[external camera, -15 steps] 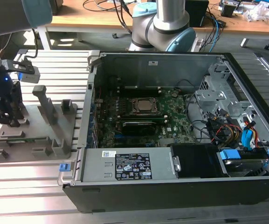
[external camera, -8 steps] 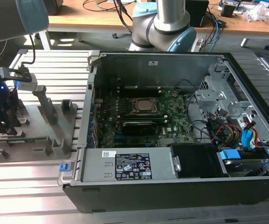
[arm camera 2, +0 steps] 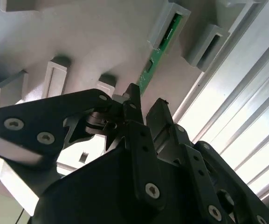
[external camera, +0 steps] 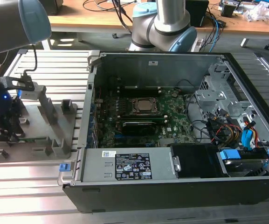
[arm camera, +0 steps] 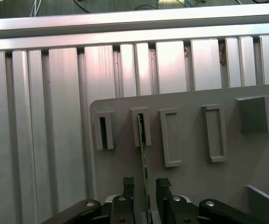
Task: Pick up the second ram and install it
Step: 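Pick up the second ram and move it above second insertion slot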
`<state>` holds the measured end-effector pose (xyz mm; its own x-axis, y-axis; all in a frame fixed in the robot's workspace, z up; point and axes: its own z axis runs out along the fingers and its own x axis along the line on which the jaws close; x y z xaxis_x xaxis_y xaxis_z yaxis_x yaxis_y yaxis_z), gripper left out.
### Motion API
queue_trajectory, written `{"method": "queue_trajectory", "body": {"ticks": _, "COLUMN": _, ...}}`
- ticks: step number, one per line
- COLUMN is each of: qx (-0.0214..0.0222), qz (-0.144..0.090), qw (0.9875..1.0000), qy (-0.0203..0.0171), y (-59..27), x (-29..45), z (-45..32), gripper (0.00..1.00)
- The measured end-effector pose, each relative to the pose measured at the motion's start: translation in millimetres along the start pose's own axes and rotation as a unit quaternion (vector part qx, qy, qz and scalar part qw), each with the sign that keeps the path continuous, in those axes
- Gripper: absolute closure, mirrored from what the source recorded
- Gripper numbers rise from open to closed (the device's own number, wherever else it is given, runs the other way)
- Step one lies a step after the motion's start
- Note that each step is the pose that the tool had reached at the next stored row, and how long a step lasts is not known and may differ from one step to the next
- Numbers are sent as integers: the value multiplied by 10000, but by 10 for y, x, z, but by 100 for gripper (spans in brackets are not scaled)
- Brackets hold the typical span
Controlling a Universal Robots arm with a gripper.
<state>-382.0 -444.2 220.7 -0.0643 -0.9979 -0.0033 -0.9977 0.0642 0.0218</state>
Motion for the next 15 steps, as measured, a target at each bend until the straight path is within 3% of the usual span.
{"method": "queue_trajectory", "body": {"ticks": 5, "qx": -2, "qz": -14, "qw": 10000, "qy": -2, "y": -38, "x": -1, "z": 165, "gripper": 67}}
{"method": "queue_trajectory", "body": {"ticks": 9, "qx": -2, "qz": -14, "qw": 10000, "qy": -1, "y": -38, "x": -1, "z": 172, "gripper": 67}}
{"method": "queue_trajectory", "body": {"ticks": 10, "qx": -3, "qz": -15, "qw": 10000, "qy": -2, "y": -38, "x": -1, "z": 172, "gripper": 75}}
{"method": "queue_trajectory", "body": {"ticks": 11, "qx": -3, "qz": -15, "qw": 10000, "qy": -1, "y": -38, "x": -1, "z": 172, "gripper": 75}}
{"method": "queue_trajectory", "body": {"ticks": 12, "qx": -3, "qz": -15, "qw": 10000, "qy": -1, "y": -38, "x": -1, "z": 171, "gripper": 87}}
{"method": "queue_trajectory", "body": {"ticks": 15, "qx": -2, "qz": -15, "qw": 10000, "qy": -2, "y": -38, "x": -1, "z": 172, "gripper": 87}}
